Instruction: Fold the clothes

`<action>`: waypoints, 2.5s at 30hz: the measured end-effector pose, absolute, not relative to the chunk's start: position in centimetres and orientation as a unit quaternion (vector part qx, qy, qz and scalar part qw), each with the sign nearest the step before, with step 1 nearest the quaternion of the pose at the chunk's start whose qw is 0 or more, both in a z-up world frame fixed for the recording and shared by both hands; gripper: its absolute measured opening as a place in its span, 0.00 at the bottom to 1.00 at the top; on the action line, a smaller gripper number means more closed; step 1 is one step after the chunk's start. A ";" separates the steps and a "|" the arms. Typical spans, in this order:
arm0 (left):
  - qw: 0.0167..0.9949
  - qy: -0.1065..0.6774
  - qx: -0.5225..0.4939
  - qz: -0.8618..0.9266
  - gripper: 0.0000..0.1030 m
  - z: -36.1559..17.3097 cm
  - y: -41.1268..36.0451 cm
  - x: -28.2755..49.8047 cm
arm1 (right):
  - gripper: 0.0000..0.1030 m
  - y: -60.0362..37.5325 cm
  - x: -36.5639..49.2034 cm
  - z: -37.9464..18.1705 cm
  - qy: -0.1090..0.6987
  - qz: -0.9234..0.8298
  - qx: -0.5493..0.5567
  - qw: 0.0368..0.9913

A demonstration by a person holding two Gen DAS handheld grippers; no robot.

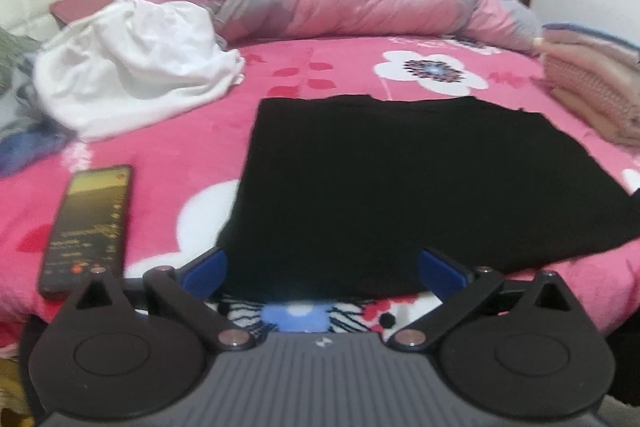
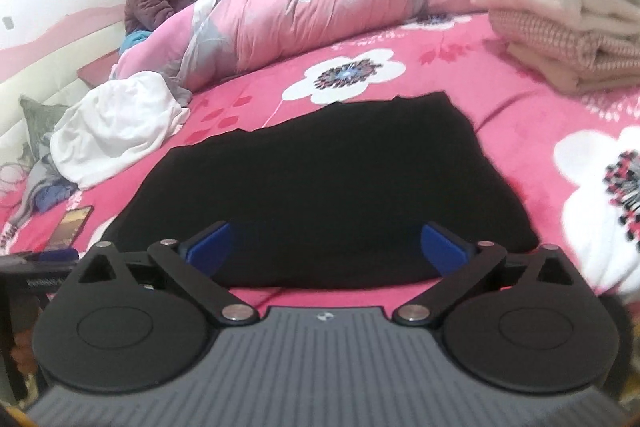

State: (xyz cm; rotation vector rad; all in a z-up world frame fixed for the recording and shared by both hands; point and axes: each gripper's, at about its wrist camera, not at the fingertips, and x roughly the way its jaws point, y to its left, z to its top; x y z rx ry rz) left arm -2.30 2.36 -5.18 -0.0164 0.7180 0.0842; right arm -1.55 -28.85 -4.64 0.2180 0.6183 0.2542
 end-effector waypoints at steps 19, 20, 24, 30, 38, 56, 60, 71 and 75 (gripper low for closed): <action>0.908 0.403 0.096 0.070 1.00 -4.9 -2.1 0.4 | 0.99 -25.7 -0.8 -5.2 0.346 0.009 0.002 0.938; 0.907 0.405 0.092 0.069 1.00 -4.9 -2.1 0.4 | 0.99 -25.5 -0.9 -5.1 0.345 0.011 -0.007 0.939; 0.910 0.405 0.064 0.059 1.00 -4.4 -1.8 0.3 | 0.99 -25.1 -0.7 -4.6 0.341 0.020 -0.027 0.940; 0.909 0.414 0.034 0.043 0.96 -3.8 -1.3 0.7 | 0.99 -25.6 -1.1 -2.9 0.303 0.048 -0.007 0.952; 0.919 0.391 0.025 0.052 0.96 -2.8 -1.6 0.8 | 0.99 -25.3 -0.6 -3.2 0.316 0.092 0.006 0.944; 0.929 0.366 0.001 0.056 1.00 -2.0 -0.8 1.1 | 0.99 -26.4 -0.5 -2.0 0.263 0.092 0.024 0.960; 0.930 0.366 -0.005 0.029 1.00 -2.2 -1.0 0.9 | 0.99 -26.8 -0.4 -2.4 0.271 0.090 0.044 0.957; 0.934 0.355 -0.023 0.026 1.00 -2.7 -1.2 0.7 | 0.99 -27.8 -0.1 -3.1 0.277 0.077 0.078 0.954; 0.936 0.348 0.007 0.051 1.00 -3.2 -1.5 0.7 | 0.99 -27.3 0.0 -3.4 0.272 0.078 0.060 0.957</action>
